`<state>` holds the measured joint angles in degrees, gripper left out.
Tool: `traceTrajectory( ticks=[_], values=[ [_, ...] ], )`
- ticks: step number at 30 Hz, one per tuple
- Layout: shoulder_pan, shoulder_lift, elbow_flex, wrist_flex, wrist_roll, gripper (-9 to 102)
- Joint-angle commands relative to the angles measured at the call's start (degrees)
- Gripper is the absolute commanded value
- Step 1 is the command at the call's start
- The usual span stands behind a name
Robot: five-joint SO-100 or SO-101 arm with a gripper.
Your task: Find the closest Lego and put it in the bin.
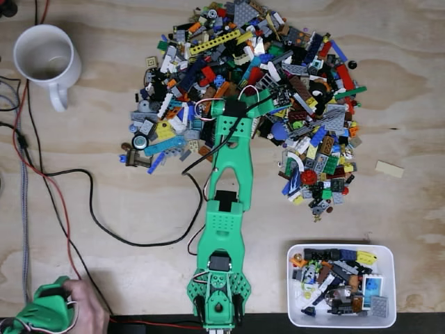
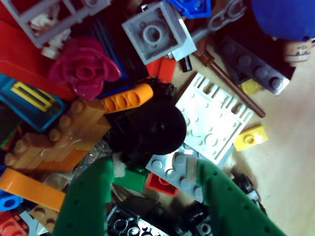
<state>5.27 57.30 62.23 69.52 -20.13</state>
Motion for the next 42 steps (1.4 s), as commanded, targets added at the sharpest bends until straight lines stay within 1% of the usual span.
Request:
traceTrajectory(
  ticks=[1,5,10,12,14,19,21,27,34,37,40,42],
  values=[
    [0.0,1.9,-3.2,-1.2,-0.5,20],
    [-0.4,3.3,-3.4,-1.5,-0.4,20],
    [0.2,0.0,-1.8,-6.5,-1.2,18],
    [0.8,-0.8,-0.4,-9.5,-1.8,15],
    [1.1,-1.7,-0.1,-10.5,-1.9,12],
    [1.1,-0.6,1.1,-11.1,-2.3,2],
    [1.0,0.8,0.7,-10.3,-2.9,0],
    [1.0,3.6,-11.5,0.5,-4.5,0],
    [3.9,6.6,-25.8,16.7,-9.6,0],
    [10.1,9.9,-24.5,21.3,-11.0,0],
    [20.2,19.7,-13.9,20.2,-14.7,0],
    [28.0,24.8,-10.3,20.5,-19.3,0]
  ],
)
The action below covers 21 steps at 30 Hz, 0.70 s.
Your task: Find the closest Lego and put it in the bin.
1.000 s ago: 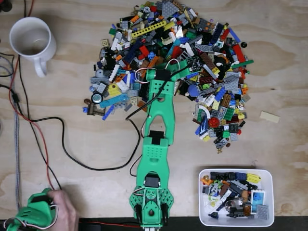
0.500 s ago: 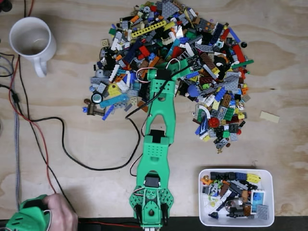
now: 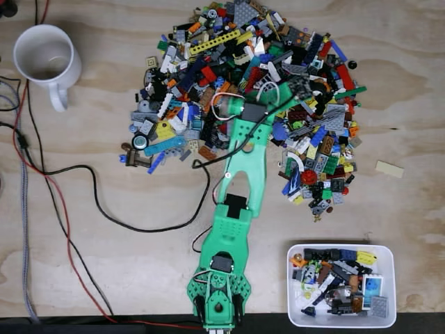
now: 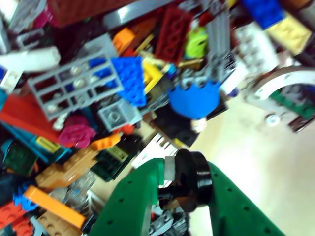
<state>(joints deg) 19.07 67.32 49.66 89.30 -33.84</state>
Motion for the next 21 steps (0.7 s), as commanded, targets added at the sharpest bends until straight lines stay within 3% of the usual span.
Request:
traceTrajectory(
  ticks=[1,6,12,18,21],
  values=[
    [18.4,16.9,3.4,1.1,-8.3,0],
    [38.9,27.5,11.6,1.5,-24.5,0],
    [61.1,34.8,25.0,-7.0,-39.8,0],
    [74.4,40.7,41.0,-16.0,-47.3,0],
    [76.2,42.9,46.0,-18.4,-48.3,1]
  ],
)
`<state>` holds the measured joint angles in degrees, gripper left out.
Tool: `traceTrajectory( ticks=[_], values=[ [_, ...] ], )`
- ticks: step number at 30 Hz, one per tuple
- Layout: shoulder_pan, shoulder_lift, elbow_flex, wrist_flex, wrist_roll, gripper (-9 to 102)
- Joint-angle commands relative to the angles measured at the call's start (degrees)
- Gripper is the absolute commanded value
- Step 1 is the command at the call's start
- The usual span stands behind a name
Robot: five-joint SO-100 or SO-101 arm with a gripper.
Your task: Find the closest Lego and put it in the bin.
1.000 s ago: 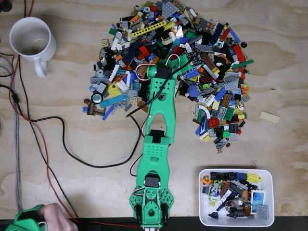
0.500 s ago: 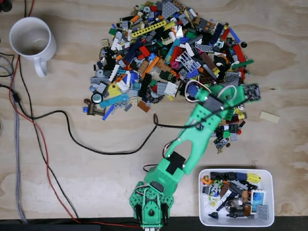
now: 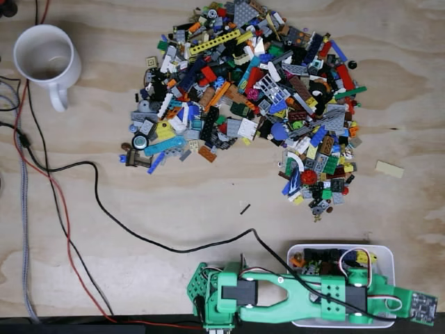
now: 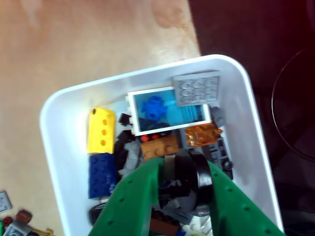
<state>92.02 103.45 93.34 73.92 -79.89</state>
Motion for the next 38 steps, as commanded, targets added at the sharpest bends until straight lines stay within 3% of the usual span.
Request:
traceTrajectory(
  ticks=[1,4,7,11,16,20,25,30,38],
  values=[
    [3.1,7.0,3.1,-3.6,-2.1,2],
    [1.8,8.2,3.4,-4.9,-0.8,9],
    [-0.4,9.8,2.7,-6.9,1.4,25],
    [-9.9,12.4,-0.4,-10.1,4.7,26],
    [-34.7,21.5,6.5,-11.6,2.2,24],
    [-55.5,31.4,22.1,-19.6,0.7,24],
    [-73.7,29.2,25.0,-20.5,4.3,23],
    [-81.8,24.1,24.5,-22.6,6.7,23],
    [-86.3,20.9,24.7,-24.6,7.8,23]
  ],
)
